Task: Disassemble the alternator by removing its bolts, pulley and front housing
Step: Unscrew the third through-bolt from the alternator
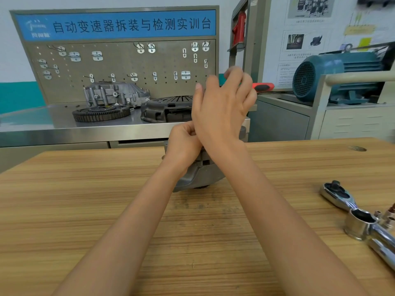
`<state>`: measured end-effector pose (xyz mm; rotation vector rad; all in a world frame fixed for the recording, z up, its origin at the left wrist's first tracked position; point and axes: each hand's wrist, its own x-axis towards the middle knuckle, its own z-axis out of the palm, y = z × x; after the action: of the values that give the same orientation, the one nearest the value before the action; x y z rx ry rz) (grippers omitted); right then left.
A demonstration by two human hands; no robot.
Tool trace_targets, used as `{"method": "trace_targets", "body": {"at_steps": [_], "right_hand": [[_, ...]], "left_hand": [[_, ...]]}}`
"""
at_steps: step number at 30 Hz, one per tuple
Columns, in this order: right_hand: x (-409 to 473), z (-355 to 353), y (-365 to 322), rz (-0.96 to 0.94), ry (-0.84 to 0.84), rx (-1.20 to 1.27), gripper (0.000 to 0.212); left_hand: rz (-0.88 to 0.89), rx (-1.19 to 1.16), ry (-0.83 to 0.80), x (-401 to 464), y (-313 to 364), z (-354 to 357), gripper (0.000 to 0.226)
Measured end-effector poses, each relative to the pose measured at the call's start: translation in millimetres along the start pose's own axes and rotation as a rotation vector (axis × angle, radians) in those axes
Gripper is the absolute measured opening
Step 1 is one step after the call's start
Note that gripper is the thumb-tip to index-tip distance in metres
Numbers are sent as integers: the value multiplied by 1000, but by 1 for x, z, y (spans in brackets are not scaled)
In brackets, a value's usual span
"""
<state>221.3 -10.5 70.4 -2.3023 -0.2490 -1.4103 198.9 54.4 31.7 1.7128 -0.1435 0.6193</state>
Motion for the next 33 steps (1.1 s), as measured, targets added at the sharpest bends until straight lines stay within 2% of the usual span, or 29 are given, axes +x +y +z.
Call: {"method": "trace_targets", "body": {"at_steps": [4, 11, 14, 18, 20, 23, 25, 28, 33], "right_hand": [[4, -6, 0, 45, -91, 123, 35], [6, -1, 6, 19, -139, 530, 27], [10, -1, 11, -16, -206, 628, 27], [14, -6, 19, -106, -341, 582, 31], [14, -7, 18, -69, -307, 417, 34], [9, -7, 9, 64, -210, 201, 36], [5, -5, 1, 62, -154, 188, 37], [2, -1, 1, 18, -93, 211, 34], [4, 7, 6, -69, -92, 323, 31]], "left_hand": [[2, 22, -7, 0, -1, 0, 63], [36, 13, -42, 3, -4, -2, 35], [42, -12, -44, 5, -7, -2, 23], [27, -48, -24, 6, -9, -1, 12], [19, -41, -9, 6, -8, 1, 11], [10, -11, 27, 6, -6, 4, 32], [-4, 4, 51, 7, -6, 4, 40], [-4, 16, 34, 6, -5, 2, 38], [4, -9, -52, 1, -3, -2, 37]]}}
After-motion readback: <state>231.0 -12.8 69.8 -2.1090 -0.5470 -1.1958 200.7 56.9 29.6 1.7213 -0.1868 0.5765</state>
